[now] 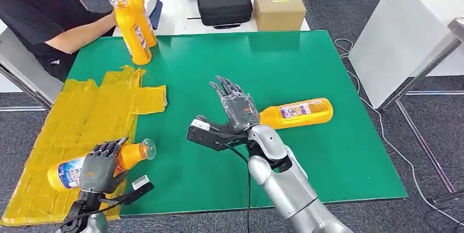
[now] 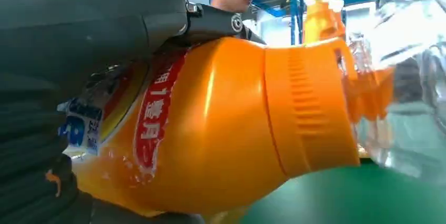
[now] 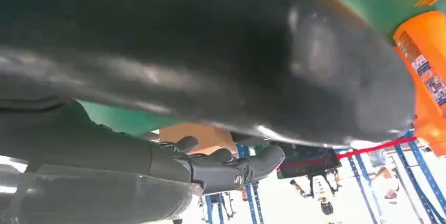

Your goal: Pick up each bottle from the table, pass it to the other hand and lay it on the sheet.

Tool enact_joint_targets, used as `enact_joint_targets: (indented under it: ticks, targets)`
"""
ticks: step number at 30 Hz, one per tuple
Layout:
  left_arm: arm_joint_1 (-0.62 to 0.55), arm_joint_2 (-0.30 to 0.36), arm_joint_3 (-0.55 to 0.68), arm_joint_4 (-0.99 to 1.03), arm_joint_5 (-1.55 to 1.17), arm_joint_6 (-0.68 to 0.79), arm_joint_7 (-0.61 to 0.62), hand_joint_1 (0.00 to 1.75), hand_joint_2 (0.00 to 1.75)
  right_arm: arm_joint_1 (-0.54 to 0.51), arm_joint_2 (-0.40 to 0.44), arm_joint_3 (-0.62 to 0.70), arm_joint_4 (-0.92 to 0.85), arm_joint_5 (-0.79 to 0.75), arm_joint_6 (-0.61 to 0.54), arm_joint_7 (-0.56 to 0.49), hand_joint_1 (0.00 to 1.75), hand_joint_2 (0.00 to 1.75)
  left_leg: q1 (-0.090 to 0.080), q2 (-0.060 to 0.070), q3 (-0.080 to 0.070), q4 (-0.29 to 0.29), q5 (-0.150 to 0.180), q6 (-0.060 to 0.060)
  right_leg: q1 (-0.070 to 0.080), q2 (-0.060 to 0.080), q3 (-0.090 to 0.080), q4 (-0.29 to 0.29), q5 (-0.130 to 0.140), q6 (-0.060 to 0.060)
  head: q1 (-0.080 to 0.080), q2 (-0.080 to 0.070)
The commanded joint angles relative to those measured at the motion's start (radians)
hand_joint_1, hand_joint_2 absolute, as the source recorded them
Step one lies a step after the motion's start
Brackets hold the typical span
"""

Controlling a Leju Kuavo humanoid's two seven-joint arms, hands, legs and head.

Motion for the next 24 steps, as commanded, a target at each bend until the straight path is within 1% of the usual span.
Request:
enact_joint_targets:
  ticks: [1,3,5,6,7,8,9,10,11,12,13,14,15,16,17,18,19,20,23,24]
  targets:
    - [-0.018,0.058,-0.083,0.156,0.000,-0.002,0.025,0.00,0.00,-0.038,-0.032,0.055,0.051,-0.018,0.002,0.025,0.00,0.00,0.001,0.001,0.004,-0.001,-0.001,-0.003,0.001,0.000,0.004,-0.002,-0.001,-0.001,0.000,0.000]
    - [-0.014,0.052,-0.079,0.146,0.011,-0.002,0.010,0.00,0.00,-0.035,-0.031,0.047,0.048,-0.013,0.004,0.025,0.00,0.00,0.001,-0.001,0.002,-0.001,0.000,-0.001,0.000,-0.001,0.002,-0.001,0.000,0.000,0.000,0.000]
    - [-0.012,0.037,-0.044,0.154,0.035,-0.002,-0.038,0.00,0.00,-0.020,-0.034,0.032,0.039,-0.003,0.012,0.025,0.00,0.00,0.001,0.001,0.003,-0.001,-0.001,-0.002,0.001,0.001,0.003,-0.002,0.000,0.000,0.000,0.000]
    - [-0.007,0.014,0.007,0.141,0.066,-0.002,-0.097,0.00,0.00,-0.006,-0.037,0.019,0.035,0.003,0.003,0.011,0.00,0.00,0.000,0.000,0.002,-0.001,0.000,-0.001,0.000,0.000,0.002,-0.001,0.000,0.000,0.000,0.000]
    - [-0.007,0.014,0.007,0.141,0.066,-0.002,-0.097,0.00,0.00,-0.006,-0.037,0.019,0.035,0.003,0.003,0.011,0.00,0.00,0.001,0.000,0.004,-0.001,-0.001,-0.002,0.000,0.000,0.004,-0.002,-0.001,0.000,0.000,0.000]
    - [-0.013,-0.022,0.090,0.155,0.195,-0.002,-0.206,0.00,0.00,0.017,-0.038,-0.007,0.026,-0.008,-0.039,-0.027,0.00,0.00,0.001,0.000,0.004,-0.001,-0.001,-0.002,0.001,-0.001,0.004,-0.003,0.000,0.000,0.000,0.000]
    - [-0.003,-0.017,0.031,0.149,0.310,-0.002,-0.206,0.00,0.00,0.026,-0.044,-0.019,0.016,-0.001,-0.049,-0.034,0.00,0.00,0.001,0.000,0.003,-0.001,-0.001,-0.002,0.000,-0.001,0.004,-0.003,0.000,0.000,0.000,0.000]
    - [-0.003,-0.017,0.031,0.149,0.310,-0.002,-0.206,0.00,0.00,0.026,-0.044,-0.019,0.016,-0.001,-0.049,-0.034,0.00,0.00,0.000,-0.001,0.003,-0.001,0.000,-0.001,0.000,-0.001,0.003,-0.002,0.000,0.000,0.000,0.000]
    - [0.013,-0.003,-0.015,0.123,0.386,-0.002,-0.206,0.00,0.00,0.033,-0.047,-0.032,0.006,-0.003,-0.055,-0.044,0.00,0.00,0.001,-0.002,0.004,-0.001,-0.001,-0.002,0.001,-0.002,0.005,-0.003,-0.001,0.000,0.000,0.000]
    - [0.044,0.025,-0.126,0.053,0.577,-0.002,-0.206,0.00,0.00,0.041,-0.049,-0.060,-0.006,-0.014,-0.050,-0.053,0.00,0.00,0.000,-0.002,0.002,-0.001,0.000,-0.002,0.000,-0.002,0.003,-0.002,-0.001,0.000,0.000,0.000]
    - [0.044,0.025,-0.126,0.053,0.577,-0.002,-0.206,0.00,0.00,0.041,-0.049,-0.060,-0.006,-0.014,-0.050,-0.053,0.00,0.00,0.001,-0.002,0.003,0.000,-0.001,-0.002,0.000,-0.002,0.005,-0.002,-0.001,0.000,0.000,0.000]
    - [0.088,0.058,-0.245,-0.071,0.815,-0.002,-0.206,0.00,0.00,0.051,-0.063,-0.091,-0.018,-0.023,-0.028,-0.078,0.00,1.75,0.000,-0.002,0.001,0.000,-0.001,-0.002,0.000,-0.002,0.002,-0.001,-0.001,0.000,0.000,0.000]
    - [0.099,0.058,-0.249,-0.101,0.846,-0.002,-0.206,0.00,0.00,0.056,-0.073,-0.105,-0.023,-0.028,-0.022,-0.090,0.00,1.75,0.001,-0.002,0.000,0.001,0.000,-0.001,0.000,-0.002,0.001,-0.001,-0.001,0.000,0.000,0.000]
    - [0.131,0.106,-0.352,-0.214,1.123,-0.002,-0.206,0.00,0.00,0.065,-0.081,-0.136,-0.033,-0.027,-0.015,-0.102,0.00,1.75,0.002,-0.003,0.001,0.001,-0.001,-0.002,0.001,-0.004,0.003,-0.001,-0.001,0.000,0.000,0.000]
    - [0.141,0.107,-0.353,-0.245,1.163,-0.002,-0.206,0.00,0.00,0.066,-0.091,-0.147,-0.036,-0.027,-0.009,-0.112,0.00,1.75,0.002,-0.003,0.000,0.002,-0.001,-0.002,0.001,-0.004,0.002,-0.001,-0.001,0.000,0.000,0.000]
    - [0.180,0.123,-0.354,-0.399,1.428,-0.095,-0.206,0.00,0.00,0.062,-0.111,-0.169,-0.034,-0.022,-0.006,-0.114,0.00,1.75,0.002,-0.003,-0.001,0.002,-0.001,-0.002,0.001,-0.003,0.000,-0.001,-0.001,0.000,0.000,0.000]
    - [0.198,0.112,-0.313,-0.465,1.535,-0.203,-0.206,0.00,0.00,0.055,-0.136,-0.181,-0.021,-0.011,0.022,-0.115,0.00,1.75,0.003,-0.004,-0.001,0.003,-0.002,-0.002,0.002,-0.004,0.001,0.000,-0.002,0.000,0.000,0.000]
    - [0.202,0.122,-0.289,-0.469,1.546,-0.228,-0.206,0.00,0.00,0.054,-0.150,-0.199,-0.007,-0.018,0.026,-0.130,0.00,1.75,0.002,-0.003,-0.002,0.003,-0.001,-0.002,0.002,-0.004,0.000,0.000,-0.002,0.000,0.000,0.000]
    - [0.198,0.106,-0.258,-0.462,1.553,-0.262,-0.206,0.00,0.00,0.051,-0.148,-0.210,0.009,-0.013,0.026,-0.145,0.00,1.75,0.002,-0.001,0.001,0.002,-0.001,-0.002,0.001,-0.001,0.002,-0.001,-0.001,0.000,0.000,0.000]
    - [0.194,0.100,-0.241,-0.455,1.621,-0.343,-0.206,0.00,0.00,0.050,-0.161,-0.205,0.020,-0.006,0.039,-0.136,0.00,0.00,0.002,-0.001,0.001,0.002,-0.002,-0.003,0.001,-0.001,0.002,-0.001,-0.001,0.000,0.000,0.000]
